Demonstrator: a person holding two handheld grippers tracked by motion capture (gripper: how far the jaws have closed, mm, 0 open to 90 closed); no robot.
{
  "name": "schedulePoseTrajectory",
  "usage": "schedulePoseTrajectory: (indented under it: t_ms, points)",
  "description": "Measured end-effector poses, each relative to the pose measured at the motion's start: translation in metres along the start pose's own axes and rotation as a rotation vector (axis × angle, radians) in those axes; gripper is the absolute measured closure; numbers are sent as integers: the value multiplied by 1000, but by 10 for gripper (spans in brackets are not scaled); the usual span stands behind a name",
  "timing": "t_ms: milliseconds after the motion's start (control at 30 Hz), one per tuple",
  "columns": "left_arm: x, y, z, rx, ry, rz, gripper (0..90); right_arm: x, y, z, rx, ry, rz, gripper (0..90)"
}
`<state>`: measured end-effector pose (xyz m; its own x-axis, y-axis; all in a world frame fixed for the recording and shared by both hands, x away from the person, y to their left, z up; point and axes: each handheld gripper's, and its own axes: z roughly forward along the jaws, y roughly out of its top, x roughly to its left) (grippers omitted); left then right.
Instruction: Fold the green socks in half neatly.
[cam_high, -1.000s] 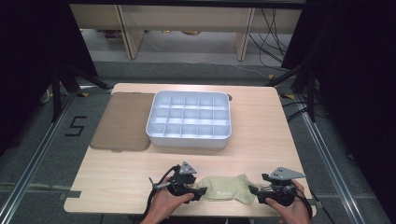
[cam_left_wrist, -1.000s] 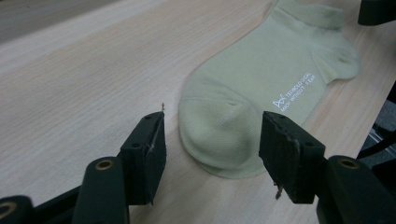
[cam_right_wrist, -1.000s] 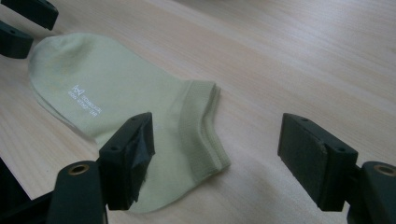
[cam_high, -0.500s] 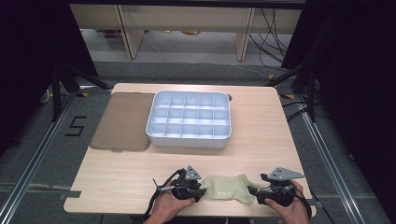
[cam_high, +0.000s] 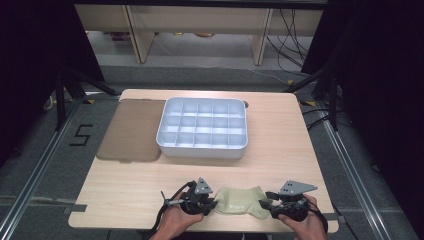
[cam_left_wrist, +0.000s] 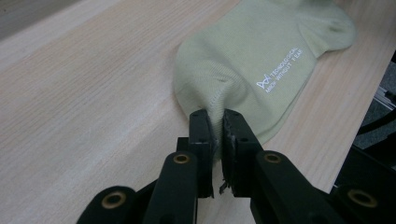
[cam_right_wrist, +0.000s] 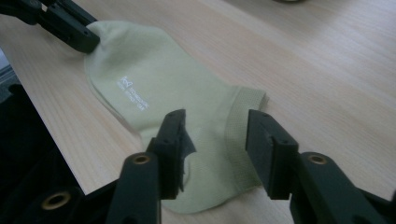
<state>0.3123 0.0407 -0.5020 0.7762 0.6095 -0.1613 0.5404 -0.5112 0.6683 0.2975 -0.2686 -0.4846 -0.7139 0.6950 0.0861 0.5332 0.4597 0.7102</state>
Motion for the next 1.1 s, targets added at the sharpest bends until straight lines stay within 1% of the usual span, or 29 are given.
schedulePoseTrajectory:
  t_ms: [33, 67, 100, 133, 167, 200, 233, 267, 300, 333, 367, 400, 433, 467, 500, 567, 633, 667, 700, 733, 767, 800, 867, 900, 967, 1000, 1033, 1067, 1100]
  points:
    - [2, 0, -2, 4, -3, 16, 824, 1, 3, 5, 16, -3, -9, 657]
    - [1, -1, -2, -2, -1, -14, 824, 2, 4, 6, 24, 0, -11, 670]
    - [2, -1, -4, 1, -2, 10, 824, 2, 4, 6, 24, 0, -11, 670]
    - [2, -2, -5, -1, 4, -6, 824, 2, 6, 8, 27, 1, -22, 687]
    - [2, -3, -6, -1, -2, -9, 824, 1, 7, 10, 27, 4, -38, 705]
    - [4, -3, -8, 6, -4, 18, 824, 1, 8, 13, 35, 4, -47, 722]
    - [3, -3, -8, -6, 0, -11, 824, 2, 8, 16, 27, 7, -38, 739]
    - [5, -4, -10, 3, -7, 21, 824, 2, 9, 16, 45, 13, -47, 750]
    - [5, -5, -11, 6, -4, 11, 824, 3, 10, 19, 43, 16, -55, 760]
    - [5, -5, -12, 8, -6, 13, 824, 5, 10, 21, 38, 20, -53, 766]
    - [6, -6, -13, 10, -3, 9, 824, 6, 11, 21, 61, 26, -64, 776]
    - [7, -6, -13, 5, -6, 7, 824, 7, 11, 23, 55, 25, -77, 785]
    - [7, -7, -15, 13, -5, 0, 824, 9, 11, 25, 49, 31, -68, 792]
    - [8, -7, -16, 12, -2, 12, 824, 12, 13, 28, 53, 36, -79, 802]
    - [9, -8, -18, 20, -9, 14, 824, 12, 14, 27, 72, 41, -89, 808]
    - [11, -9, -20, 11, -4, 1, 824, 13, 15, 29, 71, 40, -98, 811]
    - [13, -10, -24, 10, -10, 7, 824, 14, 16, 33, 73, 34, -90, 819]
    - [12, -11, -25, 6, -8, -8, 824, 14, 16, 34, 79, 38, -105, 822]
    - [14, -11, -27, 17, -5, 5, 824, 14, 18, 34, 97, 44, -105, 824]
    - [15, -12, -28, 19, -8, 10, 824, 15, 18, 38, 87, 45, -107, 826]
    - [16, -13, -29, 12, -4, -2, 824, 15, 19, 40, 96, 50, -113, 828]
    - [17, -14, -30, 15, -8, -2, 824, 16, 19, 43, 84, 46, -118, 830]
    - [20, -16, -34, 16, -8, 1, 824, 19, 22, 46, 97, 54, -130, 833]
    - [21, -17, -36, 10, -8, -13, 824, 20, 24, 47, 120, 64, -137, 834]
    - [25, -18, -41, 17, 4, -11, 823, 24, 27, 52, 110, 63, -144, 835]
    - [27, -19, -46, 29, -3, -3, 823, 26, 29, 54, 113, 66, -152, 836]
    - [28, -20, -49, 19, 0, 1, 823, 29, 31, 57, 115, 74, -157, 836]
    - [29, -20, -52, 19, -1, -2, 822, 31, 33, 58, 134, 88, -157, 836]
    - [30, -21, -56, 20, 2, 1, 821, 32, 34, 61, 117, 84, -159, 836]
